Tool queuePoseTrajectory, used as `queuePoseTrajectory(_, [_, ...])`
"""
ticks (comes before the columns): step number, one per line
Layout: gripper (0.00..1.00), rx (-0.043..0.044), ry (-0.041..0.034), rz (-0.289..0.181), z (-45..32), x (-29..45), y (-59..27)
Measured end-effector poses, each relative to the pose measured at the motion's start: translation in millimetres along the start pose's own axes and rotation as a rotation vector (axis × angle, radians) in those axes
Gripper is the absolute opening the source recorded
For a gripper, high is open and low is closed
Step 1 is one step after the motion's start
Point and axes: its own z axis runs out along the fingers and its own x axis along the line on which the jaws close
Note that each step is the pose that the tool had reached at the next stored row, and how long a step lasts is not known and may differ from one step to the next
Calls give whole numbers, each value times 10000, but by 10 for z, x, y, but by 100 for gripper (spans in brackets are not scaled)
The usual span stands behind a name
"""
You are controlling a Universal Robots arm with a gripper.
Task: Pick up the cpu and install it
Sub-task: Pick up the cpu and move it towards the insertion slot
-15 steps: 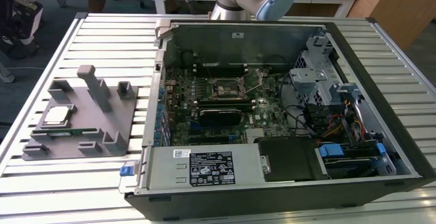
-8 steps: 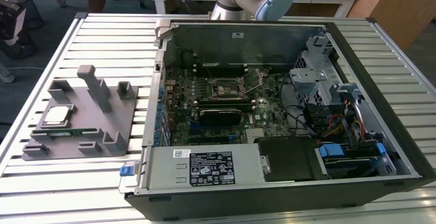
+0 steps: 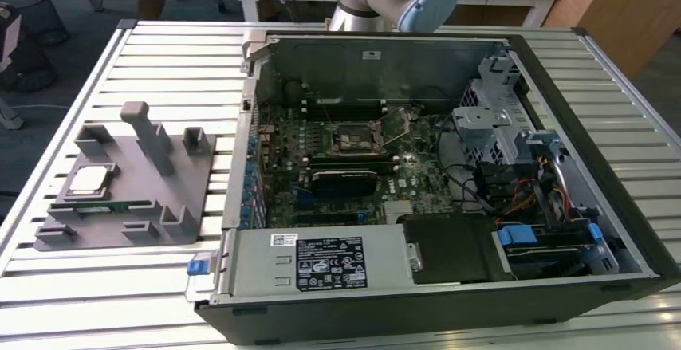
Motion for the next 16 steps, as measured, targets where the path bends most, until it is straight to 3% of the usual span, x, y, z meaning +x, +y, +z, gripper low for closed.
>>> queuePoseTrajectory(5, [11,5,4,-1,32,7,-4])
queuePoseTrajectory(11, [11,3,36,-177,138,10,-8])
queuePoseTrajectory(16, [11,1,189,-619,209,12,-18])
